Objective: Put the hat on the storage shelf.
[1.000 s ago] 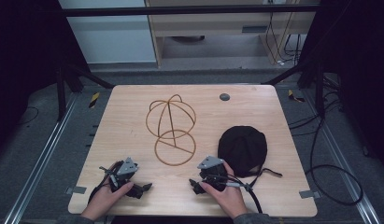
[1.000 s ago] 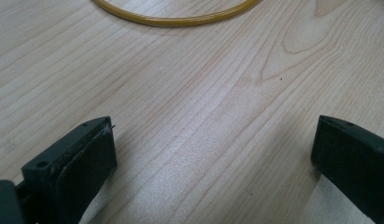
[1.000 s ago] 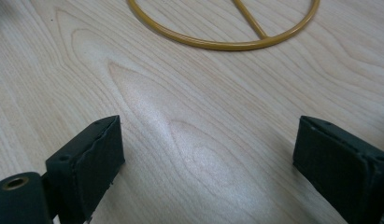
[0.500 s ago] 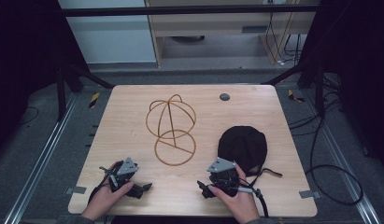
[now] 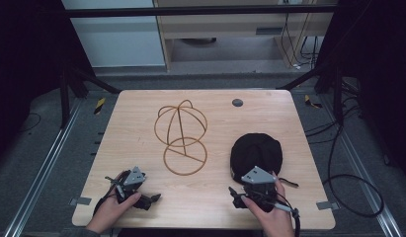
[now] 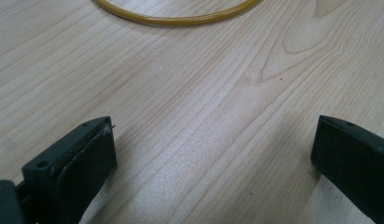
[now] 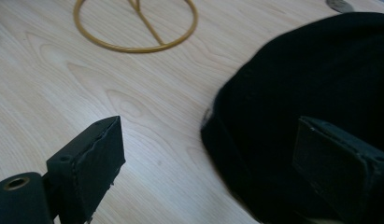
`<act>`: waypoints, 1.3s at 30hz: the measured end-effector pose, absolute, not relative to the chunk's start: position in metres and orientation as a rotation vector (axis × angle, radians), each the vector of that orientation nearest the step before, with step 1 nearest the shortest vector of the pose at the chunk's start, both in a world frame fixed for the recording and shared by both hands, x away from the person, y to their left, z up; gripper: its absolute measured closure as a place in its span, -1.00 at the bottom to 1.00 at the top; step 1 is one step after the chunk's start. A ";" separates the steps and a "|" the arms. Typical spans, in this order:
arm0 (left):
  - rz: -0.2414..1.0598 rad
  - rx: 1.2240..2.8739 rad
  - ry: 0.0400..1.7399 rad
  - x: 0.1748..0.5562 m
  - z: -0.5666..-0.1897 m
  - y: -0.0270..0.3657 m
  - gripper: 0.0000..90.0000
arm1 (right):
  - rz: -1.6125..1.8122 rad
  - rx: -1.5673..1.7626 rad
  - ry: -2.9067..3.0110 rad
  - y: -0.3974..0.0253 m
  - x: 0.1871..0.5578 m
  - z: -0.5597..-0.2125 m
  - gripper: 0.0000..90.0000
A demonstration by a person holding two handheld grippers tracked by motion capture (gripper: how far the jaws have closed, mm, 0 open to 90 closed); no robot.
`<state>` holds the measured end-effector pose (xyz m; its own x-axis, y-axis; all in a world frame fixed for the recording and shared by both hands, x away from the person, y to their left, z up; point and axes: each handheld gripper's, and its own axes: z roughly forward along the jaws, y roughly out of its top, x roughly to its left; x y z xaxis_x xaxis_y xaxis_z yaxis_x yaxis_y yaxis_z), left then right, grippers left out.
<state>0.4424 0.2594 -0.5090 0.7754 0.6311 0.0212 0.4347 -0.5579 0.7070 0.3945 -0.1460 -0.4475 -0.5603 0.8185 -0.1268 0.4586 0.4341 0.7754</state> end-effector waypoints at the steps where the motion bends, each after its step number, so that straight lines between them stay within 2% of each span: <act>1: 0.355 2.250 0.789 0.442 -0.509 0.259 -1.00 | 0.965 1.084 2.191 -0.150 0.394 -0.447 -0.80; 13: 0.357 2.250 0.792 0.442 -0.509 0.259 -1.00 | 0.892 1.193 2.113 -0.188 0.389 -0.443 -0.83; 21: 0.356 2.247 0.795 0.442 -0.509 0.259 -1.00 | 0.884 1.206 2.153 -0.205 0.393 -0.434 -0.78; 31: 0.356 2.248 0.794 0.442 -0.509 0.259 -1.00 | 0.847 1.229 2.298 -0.214 0.436 -0.412 -0.57; 39: 0.356 2.248 0.794 0.442 -0.509 0.259 -1.00 | 0.717 1.212 2.384 -0.212 0.473 -0.385 -0.50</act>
<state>0.4419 0.2592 -0.5090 0.7726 0.6346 0.0203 0.4376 -0.5553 0.7072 0.4731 -0.2122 -0.3847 -0.5612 0.8222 -0.0949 0.6336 0.5006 0.5899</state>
